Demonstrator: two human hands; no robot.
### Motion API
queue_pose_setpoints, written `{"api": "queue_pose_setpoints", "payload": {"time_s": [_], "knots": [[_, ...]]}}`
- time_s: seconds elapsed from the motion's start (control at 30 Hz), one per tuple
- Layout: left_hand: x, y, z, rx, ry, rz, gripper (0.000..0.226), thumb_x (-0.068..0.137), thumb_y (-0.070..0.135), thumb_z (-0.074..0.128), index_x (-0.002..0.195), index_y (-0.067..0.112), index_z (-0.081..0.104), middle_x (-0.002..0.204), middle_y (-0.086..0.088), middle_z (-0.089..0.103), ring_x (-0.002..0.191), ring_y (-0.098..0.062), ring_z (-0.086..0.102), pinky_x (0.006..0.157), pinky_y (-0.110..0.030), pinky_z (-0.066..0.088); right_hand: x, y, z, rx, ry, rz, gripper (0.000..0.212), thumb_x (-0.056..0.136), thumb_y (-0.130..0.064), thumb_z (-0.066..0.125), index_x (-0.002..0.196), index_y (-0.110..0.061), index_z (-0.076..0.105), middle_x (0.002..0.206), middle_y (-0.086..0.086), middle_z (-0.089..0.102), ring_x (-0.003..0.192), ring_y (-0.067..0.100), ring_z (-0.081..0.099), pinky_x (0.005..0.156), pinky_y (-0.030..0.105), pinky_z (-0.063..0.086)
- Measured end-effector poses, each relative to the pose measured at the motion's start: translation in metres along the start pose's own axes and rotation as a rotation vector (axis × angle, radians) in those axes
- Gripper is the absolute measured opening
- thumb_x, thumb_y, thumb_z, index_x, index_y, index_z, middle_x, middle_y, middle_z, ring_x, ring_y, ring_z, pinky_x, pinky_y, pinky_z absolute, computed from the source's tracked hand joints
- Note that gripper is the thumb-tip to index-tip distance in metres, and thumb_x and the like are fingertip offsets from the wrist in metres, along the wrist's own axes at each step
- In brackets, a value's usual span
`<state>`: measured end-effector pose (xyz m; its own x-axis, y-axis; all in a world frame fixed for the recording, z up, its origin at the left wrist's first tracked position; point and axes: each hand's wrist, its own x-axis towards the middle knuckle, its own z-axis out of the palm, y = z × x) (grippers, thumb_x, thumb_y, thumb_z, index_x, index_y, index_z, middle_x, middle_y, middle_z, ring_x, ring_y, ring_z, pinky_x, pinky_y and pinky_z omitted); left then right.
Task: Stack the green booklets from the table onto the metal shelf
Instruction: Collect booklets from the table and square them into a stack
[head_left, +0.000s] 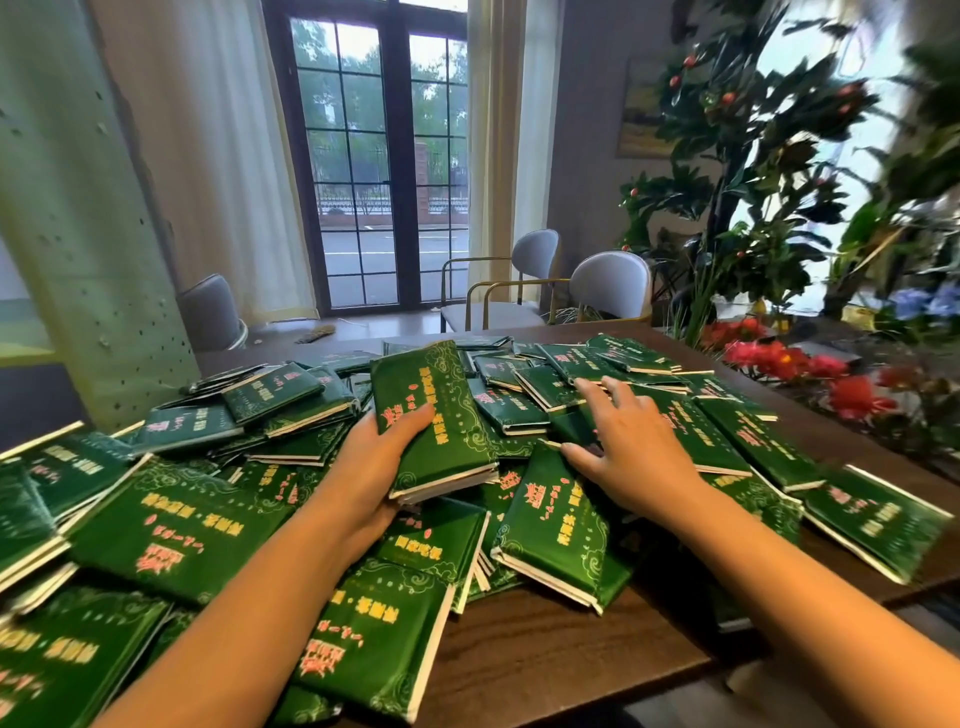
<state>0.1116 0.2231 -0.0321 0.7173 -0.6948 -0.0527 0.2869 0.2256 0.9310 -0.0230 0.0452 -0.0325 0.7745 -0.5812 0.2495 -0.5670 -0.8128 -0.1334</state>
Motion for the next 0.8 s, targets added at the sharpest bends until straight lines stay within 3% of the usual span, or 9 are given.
{"api": "queue_pose_setpoints", "payload": {"time_s": [0.1, 0.33, 0.43, 0.53, 0.63, 0.73, 0.8], "knots": [[0.000, 0.000, 0.000, 0.003, -0.001, 0.002, 0.030, 0.092, 0.017, 0.057, 0.120, 0.005, 0.057, 0.083, -0.008, 0.075, 0.066, -0.018, 0.072, 0.046, -0.024, 0.053, 0.000, -0.004, 0.003, 0.147, 0.034, -0.008, 0.081, 0.087, -0.042, 0.061, 0.150, -0.021, 0.014, 0.155, 0.009, 0.017, 0.137, 0.034, 0.026, 0.109, 0.046, 0.032], [0.000, 0.000, 0.000, 0.008, -0.006, 0.004, 0.030, 0.092, 0.016, 0.057, 0.120, 0.005, 0.057, 0.083, -0.008, 0.075, 0.066, -0.018, 0.072, 0.044, -0.025, 0.052, 0.005, -0.007, 0.004, 0.172, 0.077, -0.033, 0.081, 0.087, -0.038, 0.063, 0.150, -0.021, 0.015, 0.157, 0.010, 0.015, 0.139, 0.034, 0.023, 0.110, 0.044, 0.027], [0.001, 0.000, -0.001, 0.002, 0.007, 0.008, 0.031, 0.091, 0.017, 0.059, 0.120, 0.006, 0.056, 0.085, -0.009, 0.075, 0.068, -0.020, 0.072, 0.046, -0.027, 0.054, 0.010, -0.010, -0.002, 0.253, 0.110, -0.080, 0.073, 0.086, -0.032, 0.063, 0.148, -0.019, 0.025, 0.153, 0.007, 0.027, 0.138, 0.030, 0.025, 0.110, 0.039, 0.025], [0.002, -0.002, -0.002, -0.016, 0.044, 0.029, 0.032, 0.090, 0.018, 0.060, 0.120, 0.007, 0.056, 0.088, -0.009, 0.075, 0.068, -0.020, 0.072, 0.047, -0.028, 0.055, 0.014, -0.021, -0.016, 0.446, 0.216, -0.110, 0.061, 0.084, -0.029, 0.065, 0.139, -0.018, 0.042, 0.136, 0.003, 0.046, 0.120, 0.019, 0.042, 0.098, 0.029, 0.033], [0.004, -0.003, -0.003, -0.013, 0.056, 0.049, 0.033, 0.089, 0.018, 0.061, 0.121, 0.009, 0.056, 0.090, -0.009, 0.075, 0.072, -0.020, 0.072, 0.051, -0.030, 0.057, 0.014, -0.039, -0.034, 0.680, 0.227, -0.120, 0.053, 0.084, -0.028, 0.067, 0.134, -0.020, 0.049, 0.119, 0.001, 0.049, 0.103, 0.011, 0.046, 0.086, 0.022, 0.035], [0.005, -0.004, -0.003, 0.004, 0.064, 0.058, 0.033, 0.089, 0.020, 0.062, 0.121, 0.010, 0.056, 0.094, -0.009, 0.075, 0.076, -0.021, 0.072, 0.057, -0.032, 0.058, 0.013, -0.062, -0.039, 0.776, 0.182, -0.149, 0.053, 0.083, -0.031, 0.068, 0.132, -0.021, 0.052, 0.112, -0.002, 0.049, 0.096, 0.009, 0.049, 0.080, 0.019, 0.042], [0.005, -0.005, -0.001, 0.005, 0.067, 0.074, 0.032, 0.090, 0.020, 0.060, 0.121, 0.010, 0.057, 0.092, -0.009, 0.075, 0.075, -0.022, 0.072, 0.058, -0.032, 0.057, 0.016, -0.078, -0.036, 0.774, 0.187, -0.157, 0.056, 0.082, -0.034, 0.069, 0.133, -0.018, 0.052, 0.116, 0.001, 0.052, 0.102, 0.011, 0.049, 0.082, 0.019, 0.039]]}}
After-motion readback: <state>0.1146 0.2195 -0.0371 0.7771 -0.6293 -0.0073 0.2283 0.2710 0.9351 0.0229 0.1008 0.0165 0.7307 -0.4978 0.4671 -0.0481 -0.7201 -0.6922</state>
